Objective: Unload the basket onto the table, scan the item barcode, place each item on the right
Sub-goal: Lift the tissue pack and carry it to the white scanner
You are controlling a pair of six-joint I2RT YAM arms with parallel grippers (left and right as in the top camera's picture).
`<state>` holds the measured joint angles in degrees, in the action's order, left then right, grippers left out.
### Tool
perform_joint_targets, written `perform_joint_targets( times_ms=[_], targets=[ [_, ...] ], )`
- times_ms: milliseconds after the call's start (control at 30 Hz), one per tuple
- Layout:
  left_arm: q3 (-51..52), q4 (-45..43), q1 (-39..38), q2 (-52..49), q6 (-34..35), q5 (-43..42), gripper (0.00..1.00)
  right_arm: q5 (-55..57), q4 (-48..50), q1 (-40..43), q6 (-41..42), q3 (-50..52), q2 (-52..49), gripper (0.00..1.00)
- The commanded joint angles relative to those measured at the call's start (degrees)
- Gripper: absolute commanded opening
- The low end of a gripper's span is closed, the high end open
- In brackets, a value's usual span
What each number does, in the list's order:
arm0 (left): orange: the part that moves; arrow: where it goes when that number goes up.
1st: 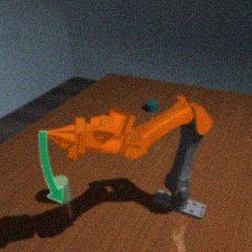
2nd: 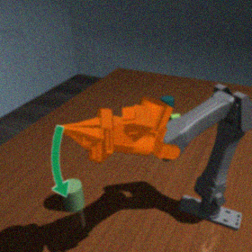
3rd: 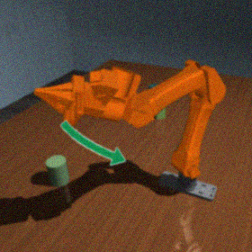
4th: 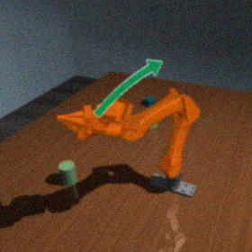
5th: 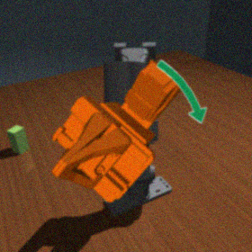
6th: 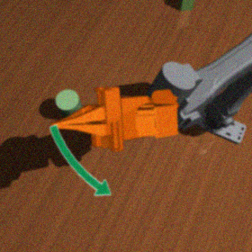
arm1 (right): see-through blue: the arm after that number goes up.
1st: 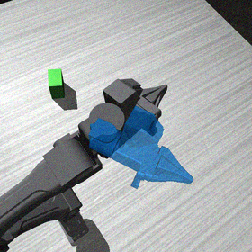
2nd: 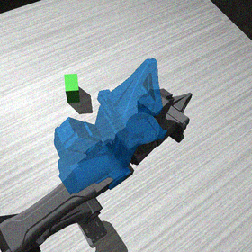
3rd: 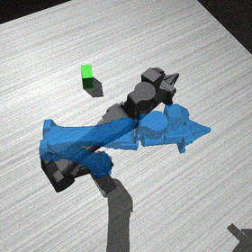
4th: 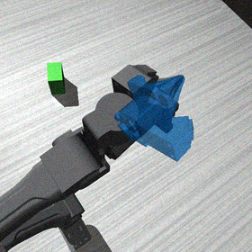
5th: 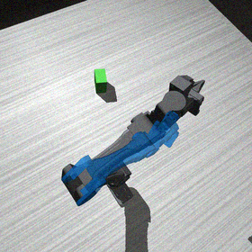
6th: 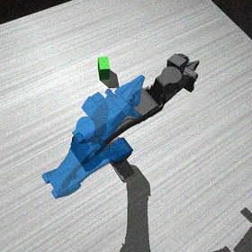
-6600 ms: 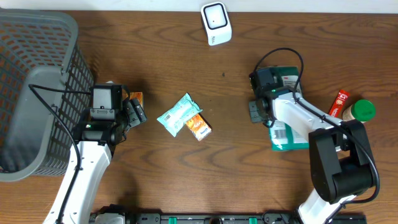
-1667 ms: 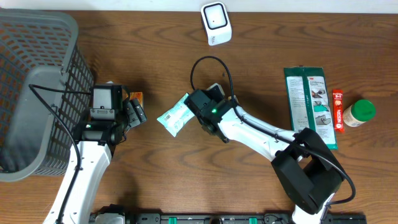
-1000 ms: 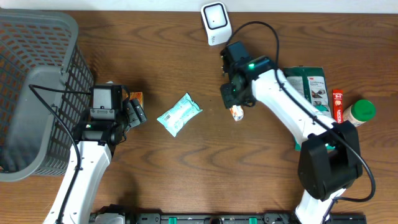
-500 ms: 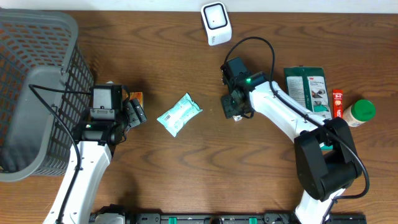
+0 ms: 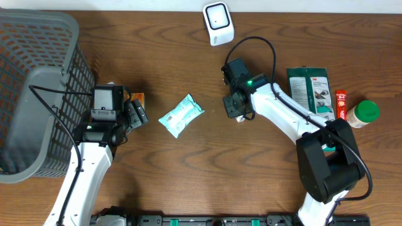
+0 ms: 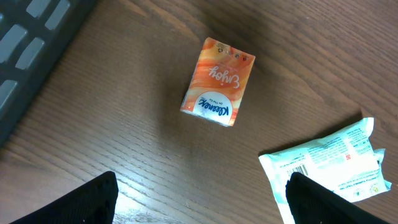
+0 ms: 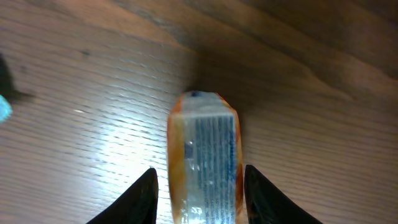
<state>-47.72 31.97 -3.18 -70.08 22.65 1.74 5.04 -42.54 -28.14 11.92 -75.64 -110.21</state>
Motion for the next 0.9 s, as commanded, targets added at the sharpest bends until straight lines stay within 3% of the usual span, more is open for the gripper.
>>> perform_joint_targets(
  times_ms=[0, 100, 233, 433, 567, 767, 867],
  targets=[
    [-1.42, 0.13, -0.02, 0.00, -0.11, 0.87, 0.87, 2.62, 0.42, -0.46, -0.42, 1.66, -0.55, 0.37],
    [-1.42, 0.11, -0.02, 0.00, -0.11, 0.87, 0.87, 2.62, 0.52, -0.46, -0.42, 1.77, -0.55, 0.20],
    [-1.42, 0.11, -0.02, 0.00, -0.11, 0.87, 0.87, 2.56, 0.52, -0.46, -1.70, 1.01, -0.33, 0.18],
    [-1.42, 0.13, -0.02, 0.00, -0.11, 0.87, 0.87, 1.53, -8.87, -0.74, -1.68, -5.05, 4.98, 0.12],
    [-1.42, 0.13, -0.02, 0.00, -0.11, 0.87, 0.87, 0.61, -10.49, -1.14, -1.33, -5.29, 10.54, 0.01],
    [-1.42, 0.11, -0.02, 0.00, -0.11, 0.87, 0.88, -1.16, -11.65, -0.37, 0.96, -5.49, 18.08, 0.01],
    [-1.42, 0.13, -0.02, 0.00, -0.11, 0.87, 0.87, -3.30, -18.03, 1.29, 1.79, -11.74, 18.16, 0.01]
  ],
)
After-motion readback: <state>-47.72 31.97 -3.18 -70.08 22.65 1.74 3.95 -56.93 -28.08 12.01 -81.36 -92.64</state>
